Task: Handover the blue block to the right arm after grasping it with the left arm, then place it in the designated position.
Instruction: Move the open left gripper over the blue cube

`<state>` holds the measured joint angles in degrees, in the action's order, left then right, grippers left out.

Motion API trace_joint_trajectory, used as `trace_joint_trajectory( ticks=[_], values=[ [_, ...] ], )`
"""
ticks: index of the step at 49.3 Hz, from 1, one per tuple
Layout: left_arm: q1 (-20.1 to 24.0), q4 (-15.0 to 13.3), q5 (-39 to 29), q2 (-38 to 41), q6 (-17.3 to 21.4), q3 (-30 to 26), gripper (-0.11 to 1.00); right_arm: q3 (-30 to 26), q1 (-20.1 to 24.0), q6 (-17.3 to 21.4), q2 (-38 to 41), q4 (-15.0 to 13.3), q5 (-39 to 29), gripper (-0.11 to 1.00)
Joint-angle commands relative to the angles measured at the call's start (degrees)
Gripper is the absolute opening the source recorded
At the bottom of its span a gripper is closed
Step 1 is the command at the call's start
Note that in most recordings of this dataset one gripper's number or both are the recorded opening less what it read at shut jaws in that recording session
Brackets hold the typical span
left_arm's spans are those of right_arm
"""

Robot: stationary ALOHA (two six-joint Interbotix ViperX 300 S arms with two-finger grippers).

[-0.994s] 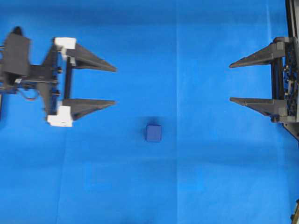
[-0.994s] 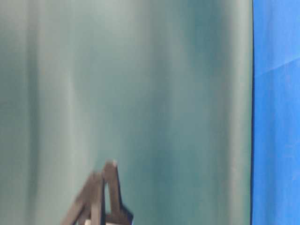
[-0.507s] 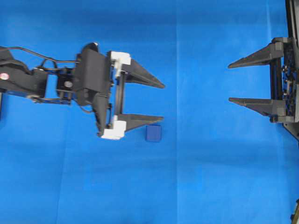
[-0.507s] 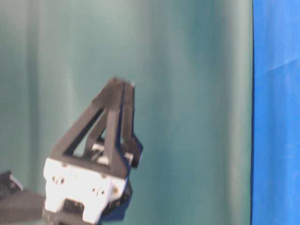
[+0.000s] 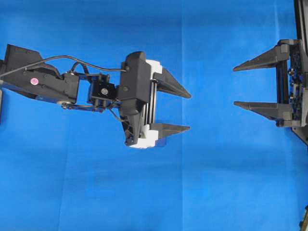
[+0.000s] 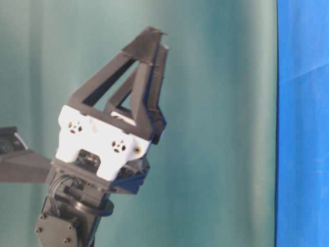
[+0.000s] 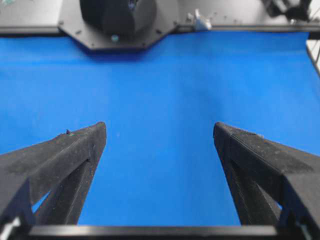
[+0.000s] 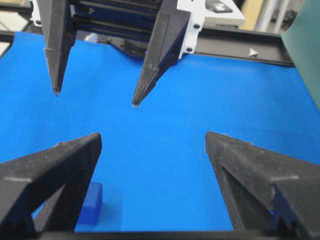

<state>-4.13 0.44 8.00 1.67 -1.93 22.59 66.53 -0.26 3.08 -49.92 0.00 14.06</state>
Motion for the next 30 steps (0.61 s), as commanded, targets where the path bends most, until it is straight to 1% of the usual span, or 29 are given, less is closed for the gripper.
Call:
trace_joint_trajectory(
  ticks=[1,5,9,17,25,30],
  values=[
    [-0.18,0.09,-2.11,-0.62,-0.18,-2.02,0.91,-1.32,-0.18,-0.09,0.44,-0.18,0.62,0.97],
    [-0.44,0.09,-5.36,-0.44,-0.70,-2.64,0.91,-1.32,-0.18,-0.09,0.44,-0.09,0.62,0.97],
    [-0.79,0.09,-10.11,-0.18,-1.58,-3.78,0.91,-1.32,-0.18,-0.09,0.44,-0.09,0.62,0.97],
    [-1.93,0.09,-23.12,1.58,-3.52,-7.73,0.91,-1.32,-0.26,-0.09,0.62,-0.09,0.70,0.97],
    [-2.55,0.09,-36.65,4.22,-6.33,-13.10,0.91,-1.32,-0.26,-0.09,0.88,-0.09,0.88,0.97],
    [-2.81,0.09,-43.95,5.63,-7.29,-16.00,0.91,-1.32,-0.26,-0.09,0.88,-0.09,0.79,0.97]
  ],
)
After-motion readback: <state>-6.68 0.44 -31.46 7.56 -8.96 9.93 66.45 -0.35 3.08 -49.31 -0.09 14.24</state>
